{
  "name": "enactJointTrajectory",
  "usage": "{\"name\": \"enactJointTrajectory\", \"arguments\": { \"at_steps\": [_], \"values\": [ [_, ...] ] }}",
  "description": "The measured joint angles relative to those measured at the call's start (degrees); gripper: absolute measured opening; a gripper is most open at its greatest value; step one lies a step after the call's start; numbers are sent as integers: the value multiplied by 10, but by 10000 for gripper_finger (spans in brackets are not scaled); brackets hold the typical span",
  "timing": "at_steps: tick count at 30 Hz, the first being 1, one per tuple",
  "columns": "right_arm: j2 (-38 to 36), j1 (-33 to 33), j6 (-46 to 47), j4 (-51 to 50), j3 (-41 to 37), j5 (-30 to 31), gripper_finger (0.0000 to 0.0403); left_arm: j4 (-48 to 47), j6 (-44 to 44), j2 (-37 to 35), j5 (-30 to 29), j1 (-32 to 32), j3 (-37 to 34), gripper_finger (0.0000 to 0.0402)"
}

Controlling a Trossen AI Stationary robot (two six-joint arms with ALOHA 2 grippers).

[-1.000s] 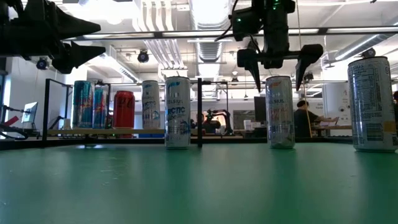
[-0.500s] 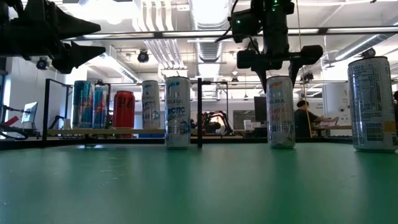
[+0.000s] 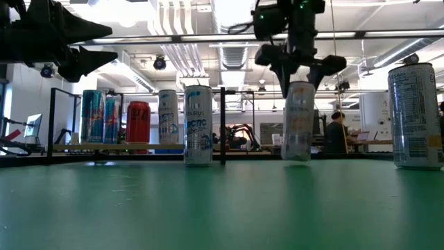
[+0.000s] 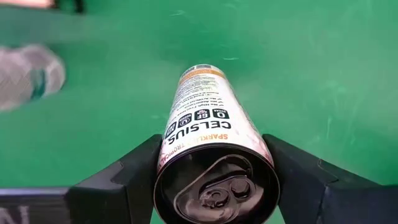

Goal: Place canned beverage on shelf
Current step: Move the white yellow soda can to the top center of the table

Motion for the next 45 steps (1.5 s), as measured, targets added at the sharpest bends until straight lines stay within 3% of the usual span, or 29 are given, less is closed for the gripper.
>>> {"name": "enactJointTrajectory", "arguments": {
  "at_steps": [10,19,24,30,45],
  "values": [
    [62,24,-150,-51,82,41,235,0,0,0,0,0,0,375],
    [142,24,-208,-91,186,37,240,0,0,0,0,0,0,375],
    [202,24,-213,-138,257,37,267,0,0,0,0,0,0,375],
    [248,24,-221,-170,314,37,254,0,0,0,0,0,0,375],
    [245,24,-203,-157,323,41,257,0,0,0,0,0,0,375]
  ]
}}
